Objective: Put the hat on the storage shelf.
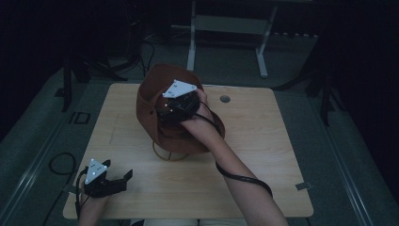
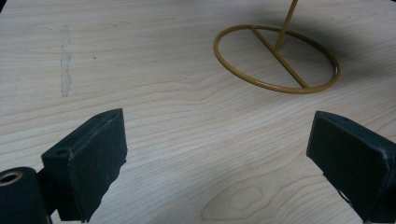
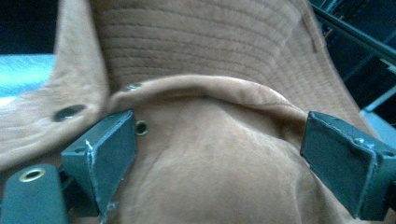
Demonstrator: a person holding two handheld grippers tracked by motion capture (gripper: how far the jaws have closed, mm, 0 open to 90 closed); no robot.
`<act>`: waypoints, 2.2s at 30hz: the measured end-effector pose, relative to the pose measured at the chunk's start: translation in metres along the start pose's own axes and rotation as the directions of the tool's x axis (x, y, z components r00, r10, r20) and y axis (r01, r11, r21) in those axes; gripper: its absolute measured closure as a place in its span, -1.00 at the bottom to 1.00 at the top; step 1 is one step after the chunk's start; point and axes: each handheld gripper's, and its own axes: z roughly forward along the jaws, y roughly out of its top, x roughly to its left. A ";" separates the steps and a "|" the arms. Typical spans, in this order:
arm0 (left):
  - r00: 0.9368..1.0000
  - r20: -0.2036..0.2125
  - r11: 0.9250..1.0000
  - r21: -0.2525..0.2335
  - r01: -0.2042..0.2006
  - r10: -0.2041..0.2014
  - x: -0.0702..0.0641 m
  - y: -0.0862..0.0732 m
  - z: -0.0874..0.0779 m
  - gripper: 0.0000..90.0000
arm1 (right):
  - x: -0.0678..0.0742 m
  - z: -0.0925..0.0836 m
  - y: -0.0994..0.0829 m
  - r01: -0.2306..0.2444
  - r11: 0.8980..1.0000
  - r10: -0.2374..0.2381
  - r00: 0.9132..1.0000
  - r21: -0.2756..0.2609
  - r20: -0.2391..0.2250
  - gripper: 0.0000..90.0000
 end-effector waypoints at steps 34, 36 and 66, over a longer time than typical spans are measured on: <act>1.000 0.005 0.999 -0.019 -0.027 0.027 -0.005 -0.003 0.003 -0.87 | -0.056 -0.083 -0.070 -0.238 0.969 0.231 0.967 -0.060 -0.107 -0.68; 1.000 0.005 1.000 -0.018 -0.026 0.026 -0.005 -0.004 0.003 -0.87 | -0.059 -0.088 -0.079 -0.246 0.967 0.238 0.966 -0.067 -0.104 -0.68; 1.000 0.013 1.000 -0.007 -0.021 0.021 -0.006 -0.004 0.005 -0.87 | -0.056 -0.130 -0.233 -0.398 0.917 0.398 0.917 0.033 0.002 -0.68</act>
